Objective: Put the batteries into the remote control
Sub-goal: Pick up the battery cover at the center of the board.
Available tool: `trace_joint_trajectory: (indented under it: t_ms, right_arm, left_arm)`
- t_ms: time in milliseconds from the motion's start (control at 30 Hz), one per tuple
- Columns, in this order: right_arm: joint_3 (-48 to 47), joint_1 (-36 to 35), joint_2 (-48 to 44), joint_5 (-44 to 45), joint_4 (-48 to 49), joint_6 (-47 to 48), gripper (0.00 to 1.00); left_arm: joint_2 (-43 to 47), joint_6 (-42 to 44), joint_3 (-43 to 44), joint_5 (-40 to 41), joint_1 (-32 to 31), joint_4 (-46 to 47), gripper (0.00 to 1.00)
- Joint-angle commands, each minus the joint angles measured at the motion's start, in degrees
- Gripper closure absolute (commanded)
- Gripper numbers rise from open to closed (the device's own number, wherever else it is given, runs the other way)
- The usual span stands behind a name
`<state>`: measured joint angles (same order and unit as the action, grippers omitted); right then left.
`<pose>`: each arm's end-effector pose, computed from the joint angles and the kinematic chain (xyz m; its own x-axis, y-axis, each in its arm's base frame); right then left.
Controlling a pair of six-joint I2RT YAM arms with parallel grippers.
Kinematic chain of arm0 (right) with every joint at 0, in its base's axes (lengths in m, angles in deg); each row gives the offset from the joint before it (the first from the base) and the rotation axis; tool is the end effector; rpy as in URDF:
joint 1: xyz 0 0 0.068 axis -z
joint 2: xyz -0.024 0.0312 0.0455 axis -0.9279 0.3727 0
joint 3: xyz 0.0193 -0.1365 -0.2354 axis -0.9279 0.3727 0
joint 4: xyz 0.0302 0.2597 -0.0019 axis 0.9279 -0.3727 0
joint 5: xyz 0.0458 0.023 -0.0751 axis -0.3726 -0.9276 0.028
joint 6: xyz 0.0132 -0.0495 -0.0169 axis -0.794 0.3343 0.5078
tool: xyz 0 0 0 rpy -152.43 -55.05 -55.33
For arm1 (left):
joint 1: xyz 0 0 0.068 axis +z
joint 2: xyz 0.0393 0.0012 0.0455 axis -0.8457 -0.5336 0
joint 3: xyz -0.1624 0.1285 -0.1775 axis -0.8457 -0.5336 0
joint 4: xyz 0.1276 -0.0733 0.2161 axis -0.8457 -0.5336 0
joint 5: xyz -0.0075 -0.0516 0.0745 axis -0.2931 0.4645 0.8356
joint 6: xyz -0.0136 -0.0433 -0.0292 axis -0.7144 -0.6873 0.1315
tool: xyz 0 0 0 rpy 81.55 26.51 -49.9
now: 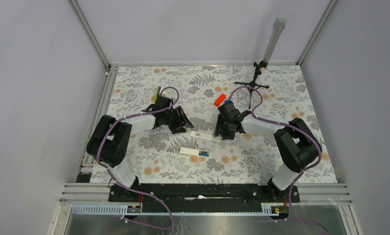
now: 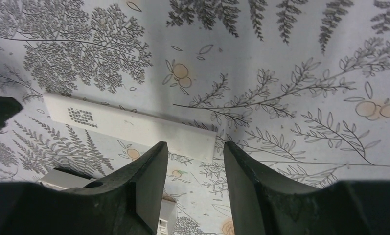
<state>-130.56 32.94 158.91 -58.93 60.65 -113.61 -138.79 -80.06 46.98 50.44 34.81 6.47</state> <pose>0.2649 0.1862 0.1604 -0.9038 0.2036 -0.3765 0.0672 0.9363 0.3448 0.2952 -0.1417 0.1552 -0.9258 -0.3506 -0.1412 -0.1621 0.7058 -0.6897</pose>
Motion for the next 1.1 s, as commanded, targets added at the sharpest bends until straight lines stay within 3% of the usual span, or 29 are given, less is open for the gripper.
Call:
trace_joint_trajectory:
  t_ms: [0, 633, 1067]
  right_arm:
    - [-0.81, 0.29, 2.22, -1.5, 1.64, -0.86, 0.48]
    - [0.13, 0.3, 0.75, -9.7, 6.2, -0.19, 0.54]
    - [-2.08, 0.24, -3.58, -11.35, -3.1, -0.26, 0.54]
  left_arm:
    - [-2.38, -1.97, 1.95, -2.16, -0.64, 1.81, 0.49]
    - [-2.87, -3.08, 2.89, -6.2, -1.64, 2.9, 0.55]
    - [3.51, -3.8, 3.68, -6.56, -3.59, -4.77, 0.55]
